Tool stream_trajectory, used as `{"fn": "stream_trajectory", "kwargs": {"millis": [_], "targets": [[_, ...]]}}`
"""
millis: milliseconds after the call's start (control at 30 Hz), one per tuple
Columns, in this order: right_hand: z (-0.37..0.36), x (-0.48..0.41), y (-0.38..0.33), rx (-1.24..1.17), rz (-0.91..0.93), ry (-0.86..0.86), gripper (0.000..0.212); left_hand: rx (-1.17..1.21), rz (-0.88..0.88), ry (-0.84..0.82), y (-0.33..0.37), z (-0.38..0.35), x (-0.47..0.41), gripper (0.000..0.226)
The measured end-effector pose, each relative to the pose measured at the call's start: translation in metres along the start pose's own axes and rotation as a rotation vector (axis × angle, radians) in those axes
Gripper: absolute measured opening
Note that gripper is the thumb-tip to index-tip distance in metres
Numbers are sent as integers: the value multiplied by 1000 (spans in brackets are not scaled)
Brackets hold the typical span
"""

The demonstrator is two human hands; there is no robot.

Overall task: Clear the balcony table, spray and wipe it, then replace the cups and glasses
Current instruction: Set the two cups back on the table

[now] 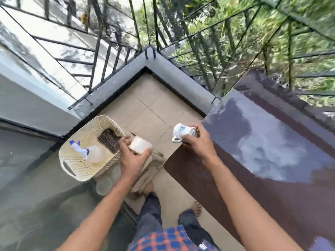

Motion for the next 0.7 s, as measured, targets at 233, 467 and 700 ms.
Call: {"fn": "stream_trajectory", "kwargs": {"millis": [233, 467, 700], "targets": [[173, 12, 23, 15, 72, 223, 36, -16, -110, -232, 81, -109, 51, 80], [288, 7, 52, 82, 58, 349, 56, -7, -142, -371, 123, -196, 94, 69], [345, -24, 45, 258, 84, 430, 55, -303, -397, -503, 185, -261, 84, 81]]}}
Point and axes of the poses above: each hand's wrist, its own x-axis away from the middle knuckle, its own z-axis out of the back of the hand, y = z × x, the point moved 4 cm from there along -x, towards the middle knuckle, and after that the axes turned 10 degrees about y, right-handed, at the moved point
